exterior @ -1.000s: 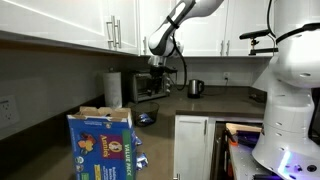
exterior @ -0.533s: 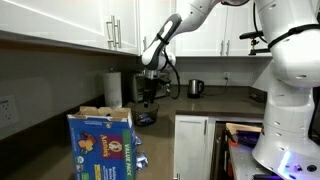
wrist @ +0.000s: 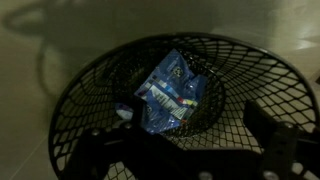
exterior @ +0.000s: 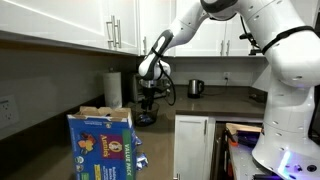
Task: Get the objects in the black basket and put them on the counter
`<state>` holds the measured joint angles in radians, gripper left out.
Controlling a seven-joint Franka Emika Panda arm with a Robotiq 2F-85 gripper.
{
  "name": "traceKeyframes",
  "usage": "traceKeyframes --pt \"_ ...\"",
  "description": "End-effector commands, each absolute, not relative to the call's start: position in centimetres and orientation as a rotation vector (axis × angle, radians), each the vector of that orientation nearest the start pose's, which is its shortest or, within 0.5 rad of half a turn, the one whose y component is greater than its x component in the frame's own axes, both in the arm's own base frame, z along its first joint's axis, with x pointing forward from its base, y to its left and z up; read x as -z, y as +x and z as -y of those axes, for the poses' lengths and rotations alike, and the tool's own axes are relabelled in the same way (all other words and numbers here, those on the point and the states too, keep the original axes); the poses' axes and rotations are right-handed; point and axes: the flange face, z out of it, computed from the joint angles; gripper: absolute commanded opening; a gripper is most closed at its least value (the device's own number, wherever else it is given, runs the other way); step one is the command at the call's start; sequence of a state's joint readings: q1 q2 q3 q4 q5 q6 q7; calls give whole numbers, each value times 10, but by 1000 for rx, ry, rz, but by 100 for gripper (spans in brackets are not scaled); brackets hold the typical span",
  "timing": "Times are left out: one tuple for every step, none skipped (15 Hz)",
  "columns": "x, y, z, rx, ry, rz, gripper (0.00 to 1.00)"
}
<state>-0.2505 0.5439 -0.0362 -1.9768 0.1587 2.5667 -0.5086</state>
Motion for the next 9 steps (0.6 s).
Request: traceKeyframes --pt "-173 608 189 120 -3079 208 100" --pt "-167 611 191 117 -3078 213 100" --pt "-162 614 193 112 -3076 221 100" --pt "-157 616 195 103 -3083 234 100" --pt "-151 618 196 94 -3091 250 100" --pt "-145 619 197 86 -3096 267 100" --pt "-141 621 198 80 -3104 285 99" --pt "-137 622 198 74 -3104 297 74" --pt "-134 623 198 69 -3106 309 74"
